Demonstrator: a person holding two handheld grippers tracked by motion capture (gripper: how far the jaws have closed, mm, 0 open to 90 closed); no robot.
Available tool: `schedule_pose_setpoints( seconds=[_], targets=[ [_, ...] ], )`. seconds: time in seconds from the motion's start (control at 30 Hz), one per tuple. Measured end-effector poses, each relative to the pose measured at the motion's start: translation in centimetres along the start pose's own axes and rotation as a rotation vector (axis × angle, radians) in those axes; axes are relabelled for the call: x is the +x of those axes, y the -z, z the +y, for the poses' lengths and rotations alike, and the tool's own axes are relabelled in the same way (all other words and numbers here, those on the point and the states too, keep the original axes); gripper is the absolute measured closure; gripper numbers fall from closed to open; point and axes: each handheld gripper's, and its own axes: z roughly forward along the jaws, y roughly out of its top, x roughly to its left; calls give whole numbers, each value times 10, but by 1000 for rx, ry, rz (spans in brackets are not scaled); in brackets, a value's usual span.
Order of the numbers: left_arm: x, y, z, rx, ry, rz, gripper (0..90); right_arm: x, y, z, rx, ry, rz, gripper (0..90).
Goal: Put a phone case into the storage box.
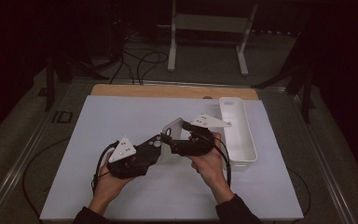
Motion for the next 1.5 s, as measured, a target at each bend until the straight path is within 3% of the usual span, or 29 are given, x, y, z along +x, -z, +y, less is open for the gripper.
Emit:
schedule_pose_setpoints(
  seconds=[0.1,0.37,0.43,0.67,1.07,1.23,1.37,1.5],
  targets=[
    [4,6,-1,-17,12,35,189,-3,1,1,0,5,-7,164],
    [16,21,-7,-35,35,111,10,-11,5,5,-6,8,-21,164],
    [20,24,-11,-36,37,144,3,-13,7,7,-9,6,-27,164],
    [30,39,-20,-62,42,198,2,-24,10,10,-10,2,-49,164],
    [45,57,-42,-68,54,228,2,-41,18,18,-25,-7,-90,164],
    [49,66,-56,-62,47,260,1,-46,19,20,-24,-4,-103,164],
    [53,74,-71,-55,71,285,1,-52,21,24,-25,-11,-116,164],
    [54,78,-80,-51,71,303,2,-54,21,27,-24,-8,-128,164]
  ],
)
